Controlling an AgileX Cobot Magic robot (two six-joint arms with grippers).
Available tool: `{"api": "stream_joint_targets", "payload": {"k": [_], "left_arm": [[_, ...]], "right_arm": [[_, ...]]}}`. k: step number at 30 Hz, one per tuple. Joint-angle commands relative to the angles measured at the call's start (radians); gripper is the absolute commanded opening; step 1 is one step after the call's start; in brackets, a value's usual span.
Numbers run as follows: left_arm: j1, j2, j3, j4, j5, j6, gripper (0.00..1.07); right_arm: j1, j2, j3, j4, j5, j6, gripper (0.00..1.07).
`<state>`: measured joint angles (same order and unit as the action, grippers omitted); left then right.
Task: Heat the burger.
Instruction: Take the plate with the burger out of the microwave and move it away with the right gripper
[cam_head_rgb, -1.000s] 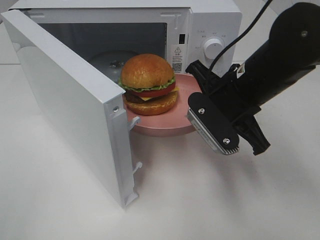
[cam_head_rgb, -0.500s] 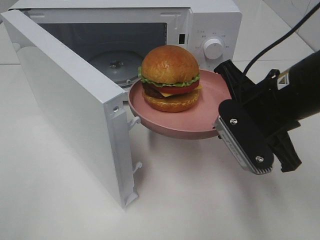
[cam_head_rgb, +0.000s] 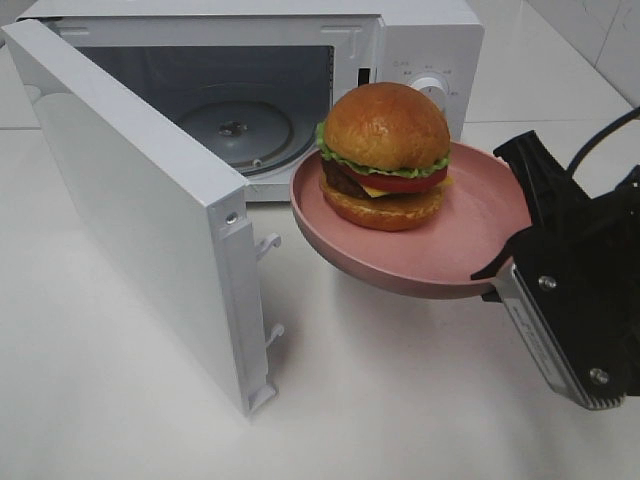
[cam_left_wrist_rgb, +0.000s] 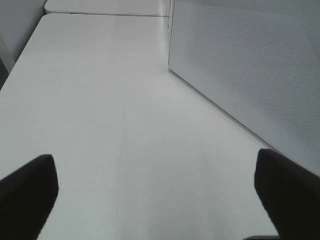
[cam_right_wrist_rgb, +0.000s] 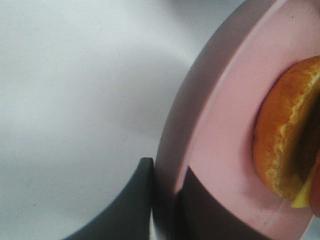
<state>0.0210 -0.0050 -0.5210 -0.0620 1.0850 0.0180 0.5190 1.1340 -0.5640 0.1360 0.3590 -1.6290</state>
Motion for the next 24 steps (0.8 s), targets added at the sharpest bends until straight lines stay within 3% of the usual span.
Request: {"api": "stream_joint_targets", "payload": {"k": [1, 10, 15, 24], "left_arm": [[0.003, -0.005, 0.005, -0.001, -0.013, -0.006, 1.0], [0.003, -0.005, 0.005, -0.001, -0.013, -0.006, 1.0], [0.003, -0.005, 0.005, -0.001, -0.013, -0.006, 1.0], [0.003, -0.005, 0.005, -0.001, -0.013, -0.006, 1.0]], "right_arm": [[-0.002, -0.076, 0.033, -0.017, -0.047, 0.054, 0.0], [-0.002, -0.169, 0.093, -0.136, -0.022, 0.176, 0.0], [-0.002, -0.231, 0.114, -0.299, 0.059, 0.381, 0.0], [-0.002, -0.271, 0.132, -0.428, 0.111, 0.623, 0.0]]}}
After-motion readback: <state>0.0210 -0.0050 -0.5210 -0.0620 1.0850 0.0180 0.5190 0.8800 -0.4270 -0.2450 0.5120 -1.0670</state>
